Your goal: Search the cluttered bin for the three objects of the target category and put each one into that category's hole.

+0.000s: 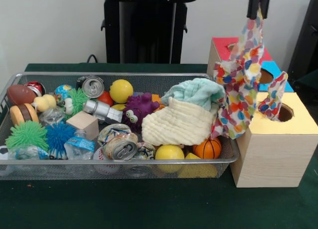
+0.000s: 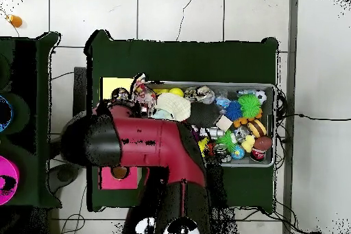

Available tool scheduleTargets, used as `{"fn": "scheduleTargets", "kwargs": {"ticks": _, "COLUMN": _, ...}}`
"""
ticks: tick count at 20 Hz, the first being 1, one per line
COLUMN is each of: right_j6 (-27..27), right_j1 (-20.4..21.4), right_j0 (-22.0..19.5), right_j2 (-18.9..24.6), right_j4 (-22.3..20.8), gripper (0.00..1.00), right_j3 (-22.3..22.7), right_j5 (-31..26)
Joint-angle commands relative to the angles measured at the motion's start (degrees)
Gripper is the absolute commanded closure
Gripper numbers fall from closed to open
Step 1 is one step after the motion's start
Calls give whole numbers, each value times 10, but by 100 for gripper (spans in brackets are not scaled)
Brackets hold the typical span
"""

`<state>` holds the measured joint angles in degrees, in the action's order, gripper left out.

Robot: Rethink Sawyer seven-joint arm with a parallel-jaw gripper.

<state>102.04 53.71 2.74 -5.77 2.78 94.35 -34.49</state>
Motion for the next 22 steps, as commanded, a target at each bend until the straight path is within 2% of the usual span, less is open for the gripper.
{"fn": "scheduleTargets", "kwargs": {"ticks": 1, "right_j6": 230, "right_j1": -43, "right_j0": 54, "right_j2": -38, "right_j4": 31, "gripper": 100, "right_j3": -63, "right_j5": -119}}
{"fn": "scheduleTargets", "kwargs": {"ticks": 3, "right_j6": 237, "right_j1": -32, "right_j0": 66, "right_j2": -50, "right_j4": 30, "gripper": 100, "right_j3": -94, "right_j5": -177}}
{"fn": "scheduleTargets", "kwargs": {"ticks": 8, "right_j6": 240, "right_j1": 9, "right_j0": 75, "right_j2": -56, "right_j4": 34, "gripper": 100, "right_j3": -130, "right_j5": -271}}
{"fn": "scheduleTargets", "kwargs": {"ticks": 17, "right_j6": 225, "right_j1": 37, "right_j0": 59, "right_j2": -44, "right_j4": 39, "gripper": 100, "right_j3": -145, "right_j5": -324}}
{"fn": "scheduleTargets", "kwargs": {"ticks": 22, "right_j6": 214, "right_j1": 42, "right_j0": 50, "right_j2": -37, "right_j4": 51, "gripper": 100, "right_j3": -133, "right_j5": -305}}
